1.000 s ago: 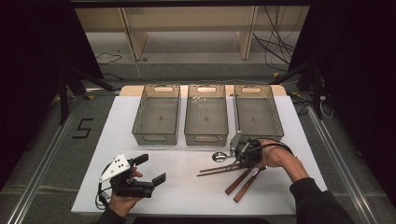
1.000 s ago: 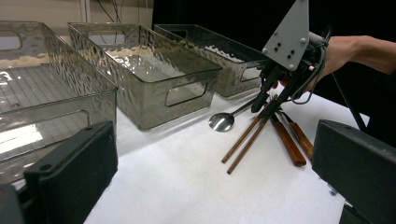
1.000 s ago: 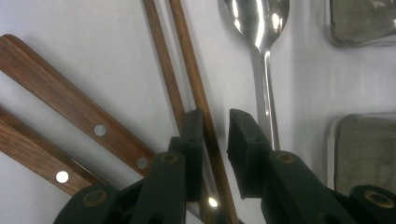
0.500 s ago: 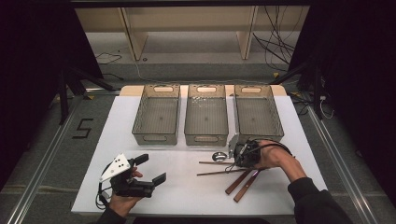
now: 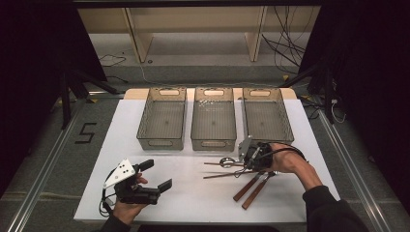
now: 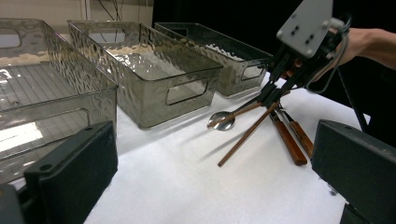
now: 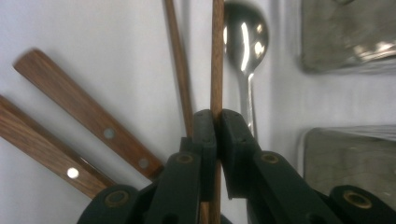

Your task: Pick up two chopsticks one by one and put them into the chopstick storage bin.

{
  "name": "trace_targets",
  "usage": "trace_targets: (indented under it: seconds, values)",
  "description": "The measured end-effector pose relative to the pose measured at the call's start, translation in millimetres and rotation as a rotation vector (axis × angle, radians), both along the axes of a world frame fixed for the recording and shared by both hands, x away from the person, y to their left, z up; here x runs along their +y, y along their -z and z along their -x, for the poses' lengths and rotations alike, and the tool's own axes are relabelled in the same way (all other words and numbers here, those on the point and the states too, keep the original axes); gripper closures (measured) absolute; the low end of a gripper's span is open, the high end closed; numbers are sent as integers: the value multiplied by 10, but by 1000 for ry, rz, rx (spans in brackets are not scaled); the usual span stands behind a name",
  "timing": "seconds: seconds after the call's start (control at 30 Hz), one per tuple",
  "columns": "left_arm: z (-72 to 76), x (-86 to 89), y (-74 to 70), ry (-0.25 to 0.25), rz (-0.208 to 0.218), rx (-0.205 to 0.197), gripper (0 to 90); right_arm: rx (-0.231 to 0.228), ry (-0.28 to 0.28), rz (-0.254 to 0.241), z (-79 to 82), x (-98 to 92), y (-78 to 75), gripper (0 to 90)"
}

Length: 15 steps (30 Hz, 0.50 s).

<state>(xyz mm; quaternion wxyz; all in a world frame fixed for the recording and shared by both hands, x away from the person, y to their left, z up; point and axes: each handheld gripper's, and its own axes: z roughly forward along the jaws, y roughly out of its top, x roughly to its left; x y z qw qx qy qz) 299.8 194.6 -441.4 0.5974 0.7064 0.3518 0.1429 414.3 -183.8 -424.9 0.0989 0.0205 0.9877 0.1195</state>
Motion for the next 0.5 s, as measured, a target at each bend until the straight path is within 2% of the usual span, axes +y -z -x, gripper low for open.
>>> trace_targets:
  seconds: [0.07, 0.1, 0.13, 0.2, 0.23, 0.27, 0.3, 0.33, 0.4, 0.43, 0.47, 0.5]
  values:
    - [-1, -2, 1, -1, -3, 1, 2, -22, 34, -45, 24, 4, -70, 854]
    - [-1, -3, 2, -2, -4, 2, 2, -22, 34, -45, 24, 4, -70, 854]
    - [-2, -7, 3, -4, -3, 3, 2, -20, 74, -104, 47, 17, -136, 854]
    - [-2, -10, 3, -4, -3, 5, 2, -17, 88, -122, 58, 26, -160, 854]
    - [-2, -13, 3, -4, -3, 9, 2, -17, 97, -149, 65, 41, -185, 854]
    - [-3, -16, 3, -3, 0, 11, 2, -9, 121, -202, 97, 78, -242, 854]
    - [-3, -19, 2, -5, 1, 12, 2, -9, 121, -202, 97, 78, -242, 854]
    - [-3, -24, 0, -5, 1, 14, 2, 9, 157, -268, 125, 109, -283, 854]
    - [-3, -37, -2, -5, 4, 18, 2, 25, 194, -327, 141, 133, -300, 854]
    - [-3, -45, -5, -2, 3, 20, 2, 25, 194, -327, 141, 133, -300, 854]
    - [-2, -58, -7, 0, 5, 22, 2, 45, 238, -394, 165, 155, -305, 854]
    - [-4, -70, -10, 3, 2, 23, 2, 59, 260, -439, 179, 165, -304, 854]
